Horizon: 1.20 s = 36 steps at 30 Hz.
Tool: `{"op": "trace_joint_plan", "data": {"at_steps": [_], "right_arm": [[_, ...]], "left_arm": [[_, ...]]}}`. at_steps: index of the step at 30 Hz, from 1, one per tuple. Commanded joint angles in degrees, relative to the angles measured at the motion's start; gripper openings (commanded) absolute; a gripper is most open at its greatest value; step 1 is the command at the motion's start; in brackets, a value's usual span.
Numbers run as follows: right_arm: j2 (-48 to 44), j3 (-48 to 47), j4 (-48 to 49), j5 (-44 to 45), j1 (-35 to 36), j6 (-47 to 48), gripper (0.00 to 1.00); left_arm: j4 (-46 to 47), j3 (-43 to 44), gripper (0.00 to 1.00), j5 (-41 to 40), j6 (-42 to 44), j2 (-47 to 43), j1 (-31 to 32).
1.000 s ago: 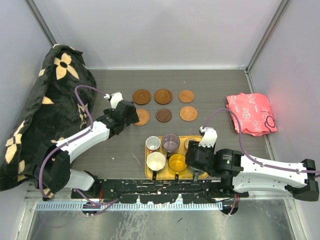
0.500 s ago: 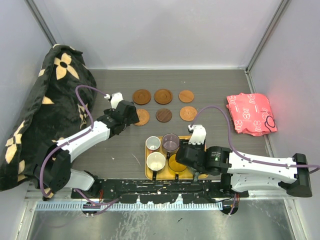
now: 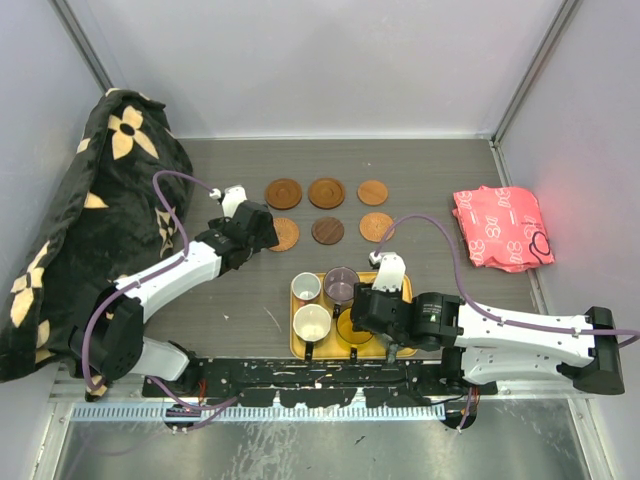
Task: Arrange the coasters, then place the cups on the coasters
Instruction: Pick up the cup from the tray.
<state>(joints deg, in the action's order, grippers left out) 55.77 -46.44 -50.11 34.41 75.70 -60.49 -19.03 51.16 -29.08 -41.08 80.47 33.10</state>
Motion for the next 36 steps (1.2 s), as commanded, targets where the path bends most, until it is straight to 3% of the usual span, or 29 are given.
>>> {"op": "trace_joint_plan", "data": {"at_steps": [1,9,36], "right_arm": [[-1.25,-0.61,1.27,-2.70,0.41,0.80,0.59],[-0.90,-0.89,0.40,-7.13,0.76,1.60,0.59],[-6.65,-3.52,-19.77,-11.46,0.98,-7.24,0.55]], "left_arm": [[1.84,0.98,0.98,-0.45,0.02,-0.07,-0.32],[1.76,0.98,0.98,-0.19,-0.05,0.13,-0.34],[1.48,0.80,0.98,-0.14,-0.24,-0.22,-0.67]]}}
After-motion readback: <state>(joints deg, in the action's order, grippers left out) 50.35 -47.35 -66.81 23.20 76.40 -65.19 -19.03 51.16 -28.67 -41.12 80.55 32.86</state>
